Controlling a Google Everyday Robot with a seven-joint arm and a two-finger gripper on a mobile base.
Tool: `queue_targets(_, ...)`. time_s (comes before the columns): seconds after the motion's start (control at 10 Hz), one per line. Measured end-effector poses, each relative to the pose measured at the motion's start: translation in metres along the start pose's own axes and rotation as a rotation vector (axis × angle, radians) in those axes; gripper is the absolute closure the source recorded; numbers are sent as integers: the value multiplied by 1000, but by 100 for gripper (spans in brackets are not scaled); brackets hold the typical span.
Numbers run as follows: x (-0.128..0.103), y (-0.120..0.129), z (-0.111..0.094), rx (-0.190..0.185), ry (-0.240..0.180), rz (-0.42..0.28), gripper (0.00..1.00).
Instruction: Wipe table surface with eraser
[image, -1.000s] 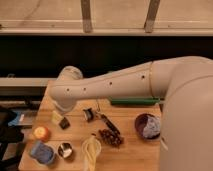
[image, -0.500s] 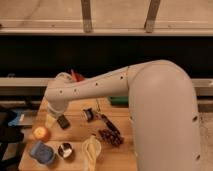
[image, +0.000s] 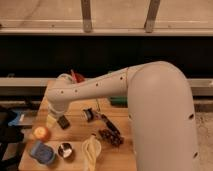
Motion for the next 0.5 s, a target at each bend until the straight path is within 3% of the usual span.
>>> queue_targets(0.3,8,3,15,-41,25,28,20)
queue_targets(0.5,20,1,44,-85,47,53,20)
